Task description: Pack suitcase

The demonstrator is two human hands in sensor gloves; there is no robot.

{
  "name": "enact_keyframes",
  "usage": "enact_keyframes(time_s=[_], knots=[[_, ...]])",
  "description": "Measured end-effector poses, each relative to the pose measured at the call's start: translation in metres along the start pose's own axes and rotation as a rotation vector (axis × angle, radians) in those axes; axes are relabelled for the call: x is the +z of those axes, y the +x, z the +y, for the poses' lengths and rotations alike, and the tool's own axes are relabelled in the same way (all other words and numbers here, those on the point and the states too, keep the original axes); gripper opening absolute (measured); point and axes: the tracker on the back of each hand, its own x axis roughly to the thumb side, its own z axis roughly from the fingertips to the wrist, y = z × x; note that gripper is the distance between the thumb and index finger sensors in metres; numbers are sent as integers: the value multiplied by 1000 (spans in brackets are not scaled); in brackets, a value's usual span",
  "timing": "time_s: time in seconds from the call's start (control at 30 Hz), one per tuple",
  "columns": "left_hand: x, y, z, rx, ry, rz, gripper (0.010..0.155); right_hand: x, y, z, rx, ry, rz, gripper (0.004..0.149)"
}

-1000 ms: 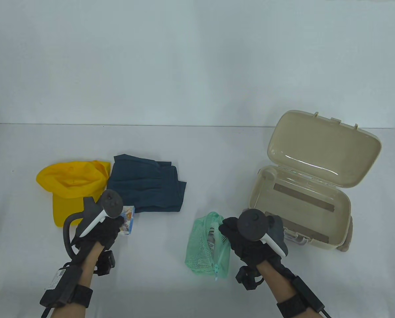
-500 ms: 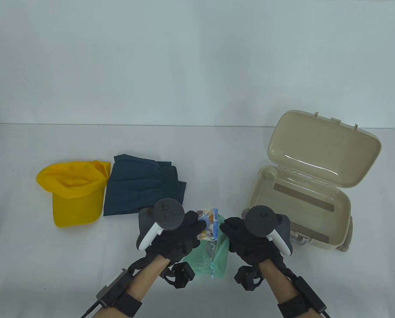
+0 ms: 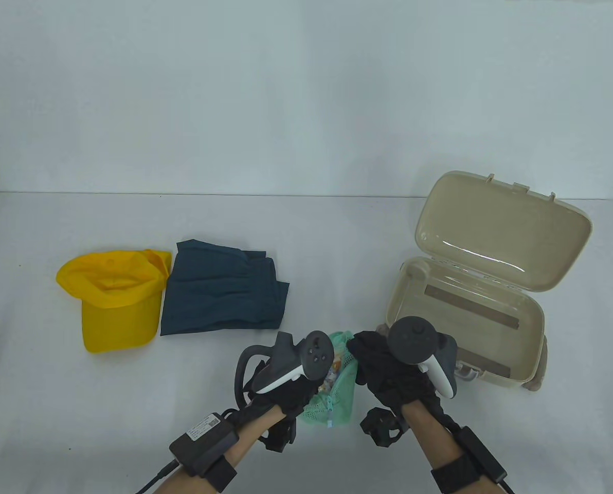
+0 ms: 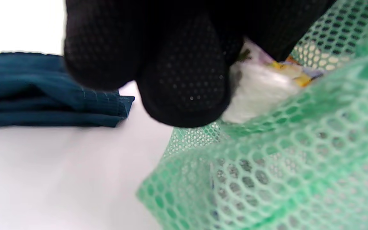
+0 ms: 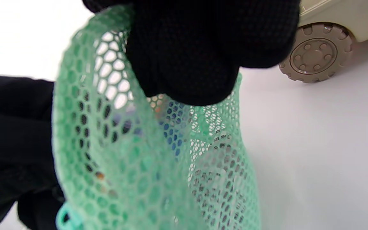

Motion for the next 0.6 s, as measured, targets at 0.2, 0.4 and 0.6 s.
enact_keyframes(time_s=[0.2, 0.4, 0.6], knots=[[-22, 12, 0, 25, -85, 2, 47, 0, 2, 2, 19, 8, -20, 47], [-37, 0, -12, 250, -260, -4, 50, -1, 0, 1, 37, 0, -7, 47], [-36, -4, -14, 159, -246, 2, 47, -2, 4, 4, 36, 9, -20, 47]])
